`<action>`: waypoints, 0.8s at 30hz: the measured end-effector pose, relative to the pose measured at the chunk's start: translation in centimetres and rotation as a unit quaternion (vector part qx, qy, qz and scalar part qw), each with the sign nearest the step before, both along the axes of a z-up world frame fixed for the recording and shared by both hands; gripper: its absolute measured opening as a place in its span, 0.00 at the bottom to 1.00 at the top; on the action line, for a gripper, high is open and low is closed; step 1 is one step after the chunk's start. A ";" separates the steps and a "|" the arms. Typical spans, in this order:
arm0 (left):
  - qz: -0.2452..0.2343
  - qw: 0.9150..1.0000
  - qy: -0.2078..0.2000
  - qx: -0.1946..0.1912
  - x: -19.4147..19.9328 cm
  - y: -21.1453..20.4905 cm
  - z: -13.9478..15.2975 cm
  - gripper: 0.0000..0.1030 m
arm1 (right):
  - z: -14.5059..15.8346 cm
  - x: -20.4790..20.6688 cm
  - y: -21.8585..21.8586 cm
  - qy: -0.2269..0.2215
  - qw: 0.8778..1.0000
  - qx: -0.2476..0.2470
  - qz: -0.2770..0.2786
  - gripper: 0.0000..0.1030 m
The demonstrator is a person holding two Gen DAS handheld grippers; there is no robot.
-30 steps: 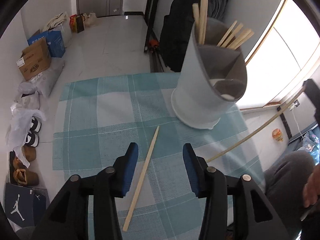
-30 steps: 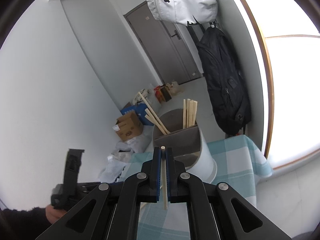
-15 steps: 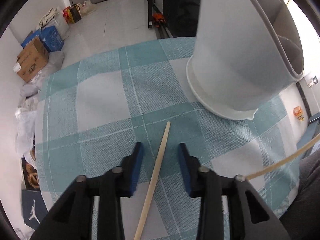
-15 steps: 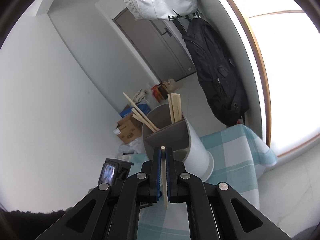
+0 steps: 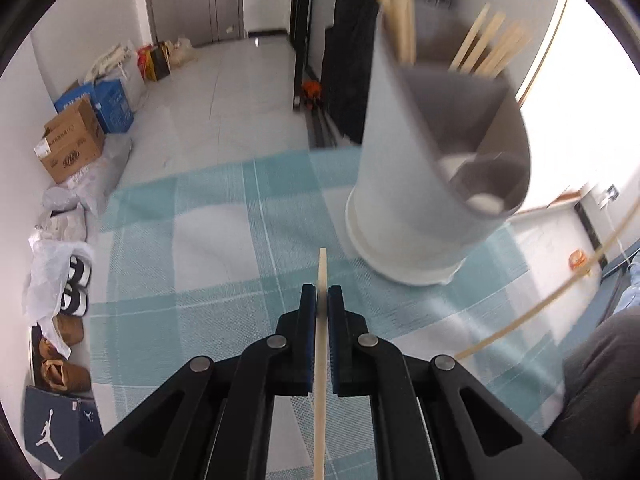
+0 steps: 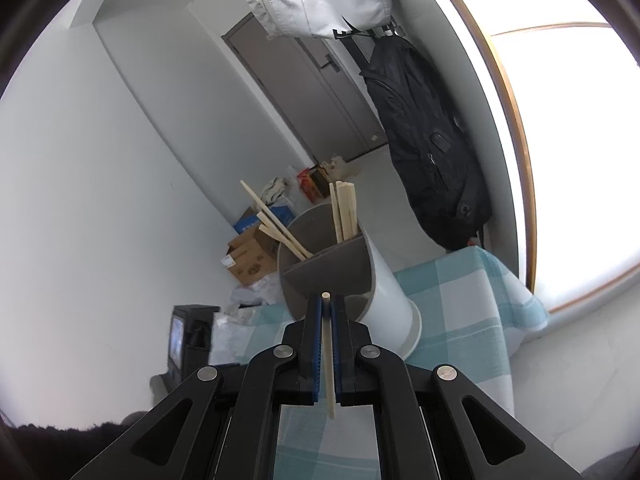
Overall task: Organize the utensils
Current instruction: 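Carry both held chopsticks upright above the utensil holder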
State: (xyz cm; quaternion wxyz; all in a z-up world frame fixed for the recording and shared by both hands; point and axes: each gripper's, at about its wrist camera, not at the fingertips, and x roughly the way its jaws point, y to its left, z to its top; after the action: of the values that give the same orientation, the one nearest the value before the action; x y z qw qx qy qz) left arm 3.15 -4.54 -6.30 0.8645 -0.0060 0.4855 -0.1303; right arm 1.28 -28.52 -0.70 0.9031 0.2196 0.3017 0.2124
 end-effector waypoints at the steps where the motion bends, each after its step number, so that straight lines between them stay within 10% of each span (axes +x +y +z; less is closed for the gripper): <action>1: -0.002 1.000 -0.013 -0.007 -0.6 0.0 1.1 0.01 | 0.0 -0.1 0.1 -0.001 1.000 -0.002 0.000 0.04; 24: -0.010 0.979 -0.176 -0.098 0.3 -0.1 11.5 0.01 | 7.1 0.1 1.9 -0.071 0.997 -0.041 0.010 0.04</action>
State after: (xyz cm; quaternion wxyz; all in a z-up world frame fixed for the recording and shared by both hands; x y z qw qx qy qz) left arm 3.48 -4.66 5.20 0.9303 -0.0630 0.3106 -0.1848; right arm 1.39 -26.59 6.39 0.9282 0.1642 0.2476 0.2239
